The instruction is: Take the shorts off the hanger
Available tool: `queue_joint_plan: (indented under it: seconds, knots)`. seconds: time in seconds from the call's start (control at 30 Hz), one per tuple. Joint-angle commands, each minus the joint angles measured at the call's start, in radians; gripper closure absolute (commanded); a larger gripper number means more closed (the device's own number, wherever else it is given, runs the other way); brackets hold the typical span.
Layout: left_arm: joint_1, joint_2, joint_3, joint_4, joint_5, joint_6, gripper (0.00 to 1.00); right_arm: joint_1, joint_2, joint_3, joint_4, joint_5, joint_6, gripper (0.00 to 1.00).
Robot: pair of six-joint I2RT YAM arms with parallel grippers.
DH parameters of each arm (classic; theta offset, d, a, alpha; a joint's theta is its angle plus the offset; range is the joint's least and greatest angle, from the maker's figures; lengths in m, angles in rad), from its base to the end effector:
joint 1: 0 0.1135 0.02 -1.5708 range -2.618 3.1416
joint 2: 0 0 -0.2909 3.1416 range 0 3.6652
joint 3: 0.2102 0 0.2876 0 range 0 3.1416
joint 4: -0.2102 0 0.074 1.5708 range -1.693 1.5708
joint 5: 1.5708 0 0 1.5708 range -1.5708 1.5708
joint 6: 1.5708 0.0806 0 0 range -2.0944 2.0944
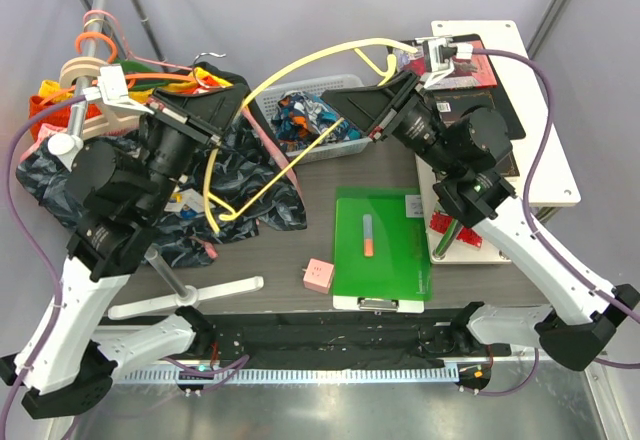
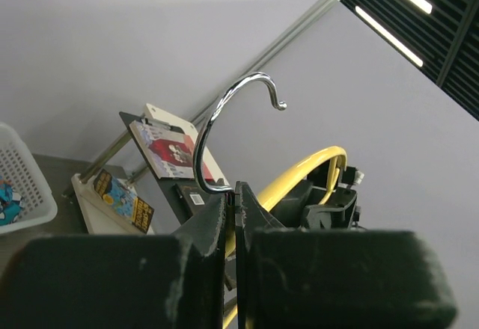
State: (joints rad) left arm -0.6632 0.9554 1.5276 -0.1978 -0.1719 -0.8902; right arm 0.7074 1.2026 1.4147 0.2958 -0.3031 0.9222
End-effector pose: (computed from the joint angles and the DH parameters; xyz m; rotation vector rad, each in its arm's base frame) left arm 0.1652 -0.1115 0.6099 -0.3080 1.2628 -1.2471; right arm 0.2196 0.2194 0.5762 -0.1808 1.2229 1.6062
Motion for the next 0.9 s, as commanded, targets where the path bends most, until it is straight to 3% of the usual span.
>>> queue_joint_plan:
  seconds: [0.0,0.03,0.13,0.23,0.27,0.37,0.5,0.7,0.87]
  knots:
    - [0.004,-0.003,-0.015,0.067,0.011,-0.027,1.0,0.001,0.025,-0.01,0.163,-0.021,0.101,0.83]
    - [0.004,-0.001,-0.017,0.07,0.018,-0.027,1.0,0.001,0.026,-0.026,0.17,-0.005,0.125,0.96]
    - [0.004,-0.004,-0.017,0.069,0.046,-0.012,0.97,0.003,0.02,-0.054,0.175,0.01,0.165,0.99]
    - [0.004,-0.026,-0.014,0.048,0.103,0.03,0.63,-0.009,0.014,-0.066,0.144,0.012,0.204,0.99]
    - [0.004,-0.032,-0.003,0.031,0.124,0.04,0.47,-0.022,0.02,-0.071,0.144,-0.017,0.271,0.99]
    - [0.004,-0.052,0.037,-0.073,0.158,0.102,0.33,-0.117,0.043,-0.14,0.306,-0.108,0.503,0.99]
    - [0.004,-0.105,0.059,-0.196,0.166,0.157,0.28,-0.209,0.083,-0.204,0.591,-0.177,0.76,0.99]
    - [0.004,-0.141,0.107,-0.288,0.232,0.23,0.23,-0.256,0.161,-0.158,0.822,-0.286,0.993,0.99]
    - [0.004,-0.104,0.149,-0.313,0.321,0.237,0.29,-0.266,0.132,-0.1,0.786,-0.337,1.024,0.99]
